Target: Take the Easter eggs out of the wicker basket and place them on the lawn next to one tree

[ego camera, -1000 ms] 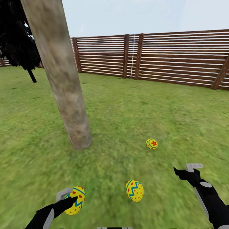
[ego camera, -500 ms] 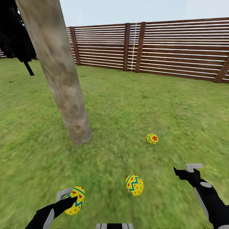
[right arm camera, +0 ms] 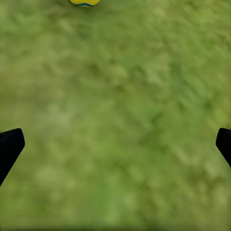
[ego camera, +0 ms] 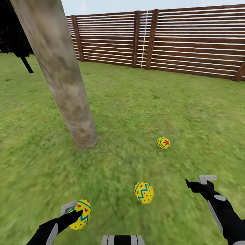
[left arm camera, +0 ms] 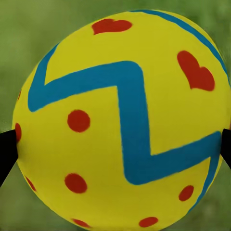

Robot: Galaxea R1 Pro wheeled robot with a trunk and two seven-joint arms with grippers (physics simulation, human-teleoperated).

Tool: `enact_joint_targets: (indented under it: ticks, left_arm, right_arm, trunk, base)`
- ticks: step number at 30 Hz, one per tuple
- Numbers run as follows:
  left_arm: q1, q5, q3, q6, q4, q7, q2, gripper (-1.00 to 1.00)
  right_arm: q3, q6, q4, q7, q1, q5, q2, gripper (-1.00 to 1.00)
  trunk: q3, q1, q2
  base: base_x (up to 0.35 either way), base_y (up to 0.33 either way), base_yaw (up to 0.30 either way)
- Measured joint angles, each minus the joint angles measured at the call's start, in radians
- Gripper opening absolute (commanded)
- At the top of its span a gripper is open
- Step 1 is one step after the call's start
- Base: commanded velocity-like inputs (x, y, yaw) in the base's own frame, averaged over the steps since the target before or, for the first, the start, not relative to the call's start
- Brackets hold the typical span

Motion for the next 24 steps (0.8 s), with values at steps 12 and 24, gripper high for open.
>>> enact_joint_targets:
  ticks: [12, 24]
  left_arm:
    - [0.0, 0.0, 0.0, -0.002, 0.0, 0.0, 0.0, -1.0]
    - [0.0, 0.0, 0.0, -0.002, 0.0, 0.0, 0.0, -1.0]
  right_arm:
    - [0.0, 0.0, 0.0, 0.001, 0.0, -0.001, 0.0, 1.0]
    - [0.001, 0.0, 0.0, 0.002, 0.0, 0.0, 0.0, 1.0]
  trunk:
    - [-0.046, 0.005, -0.003]
    - [-0.093, 0.011, -0.006]
  base:
    - [0.0, 0.0, 0.0]
    - [0.0, 0.0, 0.0]
